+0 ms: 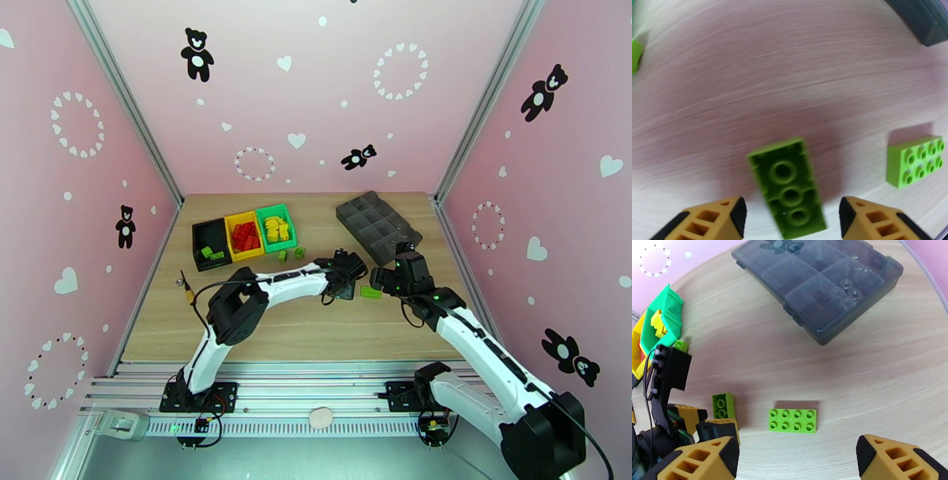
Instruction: Sort the legos into containers by color
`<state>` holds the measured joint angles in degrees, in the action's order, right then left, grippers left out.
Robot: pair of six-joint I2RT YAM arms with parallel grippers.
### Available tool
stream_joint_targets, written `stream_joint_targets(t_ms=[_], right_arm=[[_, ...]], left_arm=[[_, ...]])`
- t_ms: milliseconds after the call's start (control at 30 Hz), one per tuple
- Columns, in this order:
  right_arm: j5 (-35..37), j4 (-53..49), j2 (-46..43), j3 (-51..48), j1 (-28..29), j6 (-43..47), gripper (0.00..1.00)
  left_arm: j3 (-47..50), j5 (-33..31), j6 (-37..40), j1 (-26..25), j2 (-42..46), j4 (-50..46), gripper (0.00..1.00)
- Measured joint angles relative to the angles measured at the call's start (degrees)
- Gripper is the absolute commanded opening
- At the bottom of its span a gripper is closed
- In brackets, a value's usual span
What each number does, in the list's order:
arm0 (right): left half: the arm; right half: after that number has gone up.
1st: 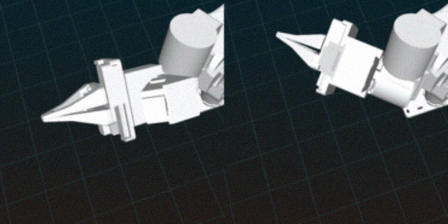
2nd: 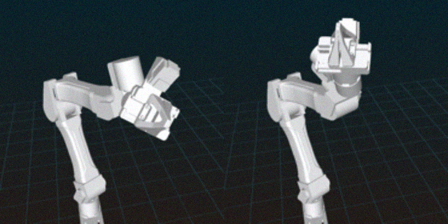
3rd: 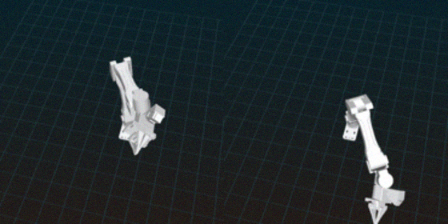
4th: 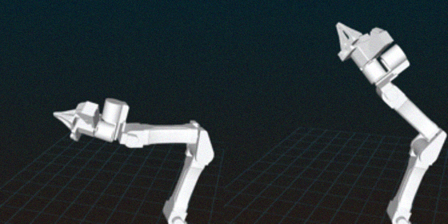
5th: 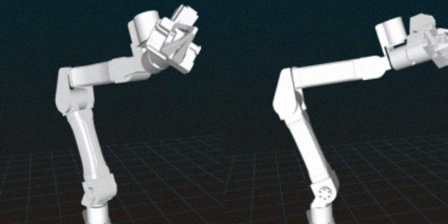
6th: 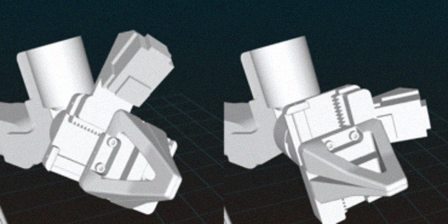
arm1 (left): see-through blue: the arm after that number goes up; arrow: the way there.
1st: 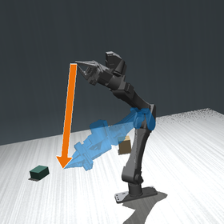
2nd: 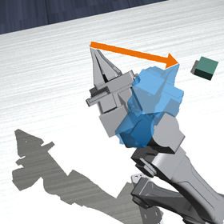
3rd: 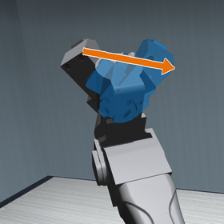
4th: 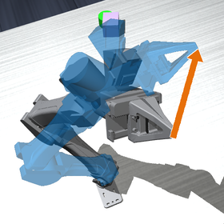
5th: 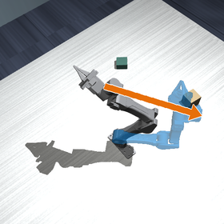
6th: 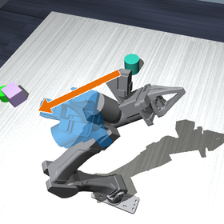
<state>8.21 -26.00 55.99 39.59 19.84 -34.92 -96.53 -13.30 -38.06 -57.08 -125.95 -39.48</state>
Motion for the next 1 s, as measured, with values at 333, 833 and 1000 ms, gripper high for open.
stream_joint_targets(t_ms=[333,833,1000], right_arm=[[-0.24,0.04,-0.33,-0.2,-0.04,0.04,0.82],[-11.96,8.48,2.56,-2.89,0.26,1.01,0.8],[-16.41,11.69,10.73,-1.16,3.39,1.03,0.78]], left_arm=[[-0.61,-2.23,-0.07,-0.52,-1.16,-2.12,0.28],[8.52,-5.2,1.97,4.31,15.04,-2.89,0.23],[13.0,-5.44,3.67,10.93,22.4,-2.49,0.23]])
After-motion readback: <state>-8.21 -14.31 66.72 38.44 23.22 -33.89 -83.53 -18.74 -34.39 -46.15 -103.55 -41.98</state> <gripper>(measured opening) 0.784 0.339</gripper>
